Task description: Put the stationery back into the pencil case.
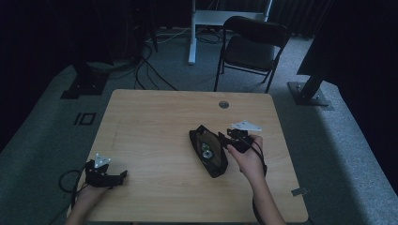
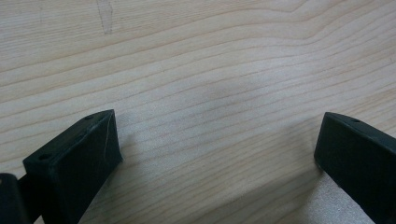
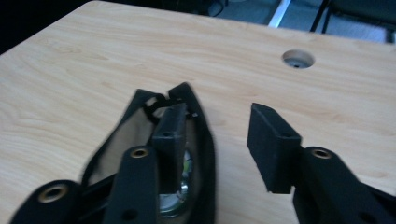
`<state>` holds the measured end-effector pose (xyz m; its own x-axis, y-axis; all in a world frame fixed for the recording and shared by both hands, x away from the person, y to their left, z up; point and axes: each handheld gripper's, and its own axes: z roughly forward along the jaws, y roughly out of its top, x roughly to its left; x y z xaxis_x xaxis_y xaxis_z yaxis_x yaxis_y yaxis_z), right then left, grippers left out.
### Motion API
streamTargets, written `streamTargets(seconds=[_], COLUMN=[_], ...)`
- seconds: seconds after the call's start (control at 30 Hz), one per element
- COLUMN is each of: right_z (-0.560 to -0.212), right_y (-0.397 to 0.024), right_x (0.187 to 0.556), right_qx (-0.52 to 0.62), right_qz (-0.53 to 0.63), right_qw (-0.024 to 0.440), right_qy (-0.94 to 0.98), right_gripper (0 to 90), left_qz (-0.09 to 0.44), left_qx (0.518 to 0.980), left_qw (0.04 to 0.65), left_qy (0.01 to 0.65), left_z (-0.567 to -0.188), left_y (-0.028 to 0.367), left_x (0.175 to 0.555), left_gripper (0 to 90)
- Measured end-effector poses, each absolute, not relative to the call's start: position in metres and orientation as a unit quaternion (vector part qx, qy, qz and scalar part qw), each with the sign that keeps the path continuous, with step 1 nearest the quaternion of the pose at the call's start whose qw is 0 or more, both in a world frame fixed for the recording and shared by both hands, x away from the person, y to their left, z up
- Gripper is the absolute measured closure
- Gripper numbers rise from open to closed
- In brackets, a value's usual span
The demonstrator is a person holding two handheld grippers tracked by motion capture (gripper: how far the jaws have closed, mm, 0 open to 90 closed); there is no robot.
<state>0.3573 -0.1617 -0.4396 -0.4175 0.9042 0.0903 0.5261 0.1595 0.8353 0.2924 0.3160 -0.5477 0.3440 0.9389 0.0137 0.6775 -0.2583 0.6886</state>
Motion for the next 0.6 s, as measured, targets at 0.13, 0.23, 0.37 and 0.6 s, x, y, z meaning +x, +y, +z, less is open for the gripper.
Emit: streamTargets(seconds=[0.13,0.23,0.37,0.6], right_z=[-0.445,-0.448,-0.453,-0.464], right_y=[-0.174,-0.183,-0.197,-0.220], right_x=[0.357,0.355,0.353,0.349], right_qx=[0.493,0.495,0.500,0.516], right_qz=[0.429,0.426,0.428,0.415], right_qw=[0.229,0.234,0.247,0.246], right_qy=[0.722,0.720,0.712,0.708], right_gripper=[49.5,45.0,39.6,32.2], left_qz=[0.218,0.217,0.217,0.218], left_qx=[0.763,0.763,0.763,0.763], left_qw=[0.300,0.300,0.300,0.300], left_qy=[0.529,0.529,0.529,0.529], left_z=[-0.548,-0.548,-0.548,-0.548], left_y=[0.316,0.316,0.316,0.316], left_x=[0.292,0.292,0.292,0.292], left_gripper=[0.4,0.4,0.5,0.5])
